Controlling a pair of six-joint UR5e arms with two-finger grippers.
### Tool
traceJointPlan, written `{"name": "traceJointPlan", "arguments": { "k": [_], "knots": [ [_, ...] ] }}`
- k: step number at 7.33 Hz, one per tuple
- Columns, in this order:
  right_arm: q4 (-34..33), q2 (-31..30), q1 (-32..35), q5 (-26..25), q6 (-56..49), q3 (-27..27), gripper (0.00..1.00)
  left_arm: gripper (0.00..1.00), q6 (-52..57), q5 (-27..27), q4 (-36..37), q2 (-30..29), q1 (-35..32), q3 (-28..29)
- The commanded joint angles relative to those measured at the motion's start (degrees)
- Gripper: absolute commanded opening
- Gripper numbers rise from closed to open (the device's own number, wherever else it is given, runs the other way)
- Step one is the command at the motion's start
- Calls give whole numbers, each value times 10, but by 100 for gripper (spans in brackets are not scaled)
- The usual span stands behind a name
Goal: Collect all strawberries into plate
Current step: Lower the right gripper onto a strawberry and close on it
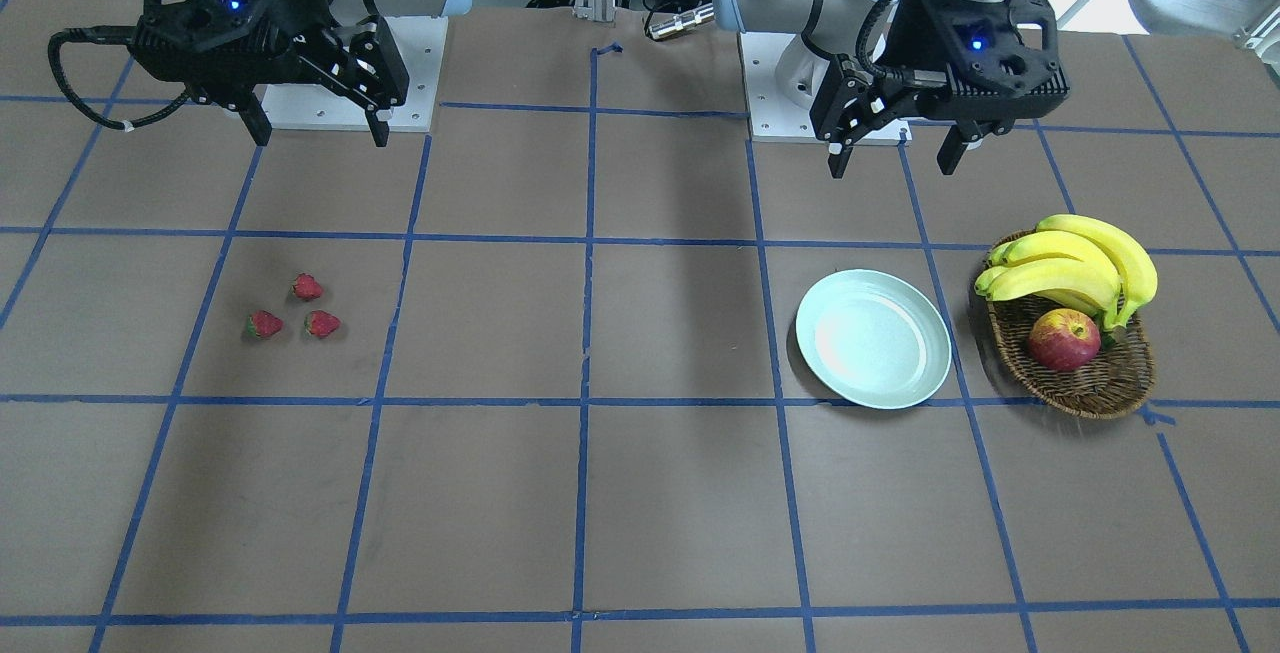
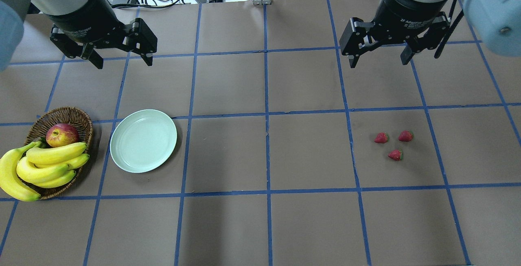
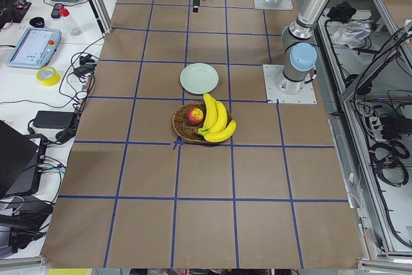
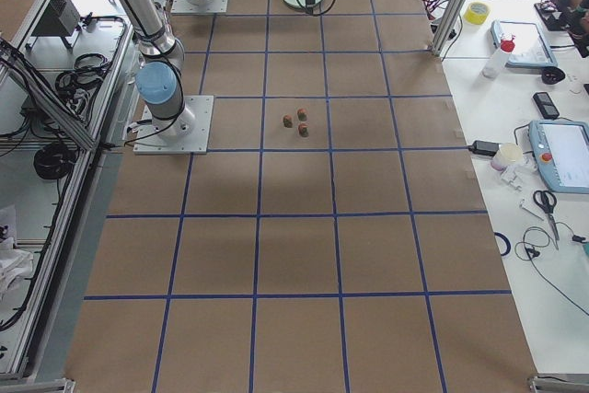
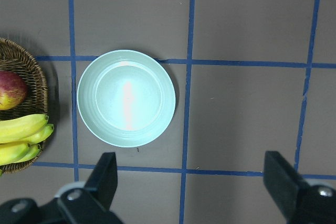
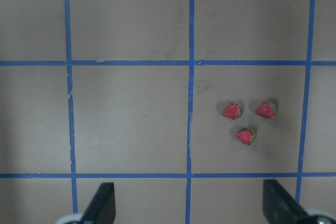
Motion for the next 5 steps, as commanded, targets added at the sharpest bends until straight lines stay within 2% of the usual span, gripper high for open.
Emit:
{"name": "traceJointPlan", "arguments": {
  "k": [1,2,3,4,5],
  "knots": [
    [0,22,-17,-3,-5,47,96,100,-1,0,0,1,0,0],
    [-39,36,-40,-3,-11,83,96,100,-1,0,0,0,0,0],
    [-88,53,-67,-3,-68,127,92,100,0,0,0,0,0,0],
    [-163,58,-97,-3,-125,189,91,100,-1,0,0,0,0,0],
    [-276,63,-119,-1,-134,261,92,100,-1,0,0,0,0,0]
  ]
}}
